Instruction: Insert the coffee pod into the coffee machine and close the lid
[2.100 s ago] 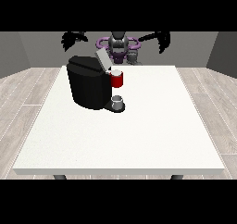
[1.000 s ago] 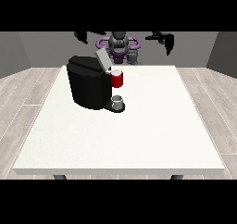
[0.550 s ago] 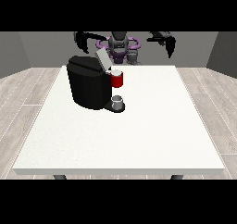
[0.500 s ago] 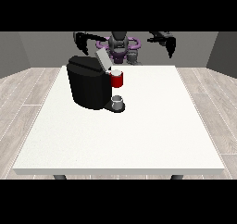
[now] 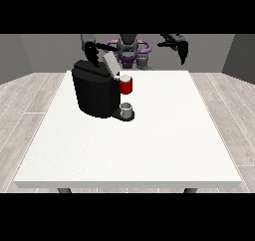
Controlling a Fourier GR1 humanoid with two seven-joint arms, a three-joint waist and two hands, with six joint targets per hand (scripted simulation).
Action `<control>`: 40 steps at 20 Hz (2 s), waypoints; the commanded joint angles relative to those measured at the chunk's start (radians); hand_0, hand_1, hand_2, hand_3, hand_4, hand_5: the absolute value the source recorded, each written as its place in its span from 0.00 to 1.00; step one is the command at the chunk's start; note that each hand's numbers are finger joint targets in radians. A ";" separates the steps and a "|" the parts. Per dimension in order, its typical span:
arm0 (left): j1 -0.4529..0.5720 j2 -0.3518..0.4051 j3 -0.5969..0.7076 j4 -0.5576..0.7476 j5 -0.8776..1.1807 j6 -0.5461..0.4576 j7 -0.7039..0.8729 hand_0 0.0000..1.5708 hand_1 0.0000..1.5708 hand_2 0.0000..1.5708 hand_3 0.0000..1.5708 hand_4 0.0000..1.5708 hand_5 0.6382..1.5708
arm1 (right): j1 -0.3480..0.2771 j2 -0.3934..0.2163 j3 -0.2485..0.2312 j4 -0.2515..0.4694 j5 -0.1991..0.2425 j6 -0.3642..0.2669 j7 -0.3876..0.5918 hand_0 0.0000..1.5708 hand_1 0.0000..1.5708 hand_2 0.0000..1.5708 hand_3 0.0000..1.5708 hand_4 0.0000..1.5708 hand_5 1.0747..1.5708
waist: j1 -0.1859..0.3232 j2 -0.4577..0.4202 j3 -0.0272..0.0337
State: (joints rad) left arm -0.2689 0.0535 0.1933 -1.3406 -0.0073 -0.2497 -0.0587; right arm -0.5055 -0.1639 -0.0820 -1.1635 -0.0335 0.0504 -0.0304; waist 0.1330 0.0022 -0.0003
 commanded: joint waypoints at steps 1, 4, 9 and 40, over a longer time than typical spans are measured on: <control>0.061 0.014 -0.008 -0.041 0.004 0.012 -0.020 0.00 0.00 0.00 0.00 0.00 1.00 | -0.014 0.004 0.026 0.028 0.035 0.010 -0.001 0.00 0.00 0.00 0.00 0.00 1.00 | -0.013 -0.001 0.0003; -0.004 0.016 -0.004 -0.023 0.001 0.038 -0.046 0.00 0.00 0.00 0.00 0.00 1.00 | -0.138 -0.030 -0.026 0.056 0.010 0.015 0.016 0.00 0.00 0.00 0.00 0.00 1.00 | -0.007 0.069 0.0003; 0.031 0.048 -0.002 -0.035 0.038 0.003 -0.028 0.00 0.00 0.00 0.00 0.00 1.00 | -0.109 0.028 0.008 0.088 0.052 -0.025 -0.036 0.00 0.00 0.00 0.00 0.00 1.00 | -0.004 0.055 0.0003; 0.005 0.057 -0.045 0.008 0.028 0.068 -0.077 0.00 0.00 0.00 0.00 0.12 1.00 | -0.332 0.095 0.072 0.170 0.168 -0.021 0.008 0.00 0.00 0.00 0.00 0.08 1.00 | 0.003 0.049 0.0002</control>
State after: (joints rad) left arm -0.2774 0.1210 0.1669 -1.3277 0.0377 -0.1969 -0.1205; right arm -0.8208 -0.0985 -0.0130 -0.9928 0.1333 0.0345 -0.0385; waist 0.1390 0.0714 0.0000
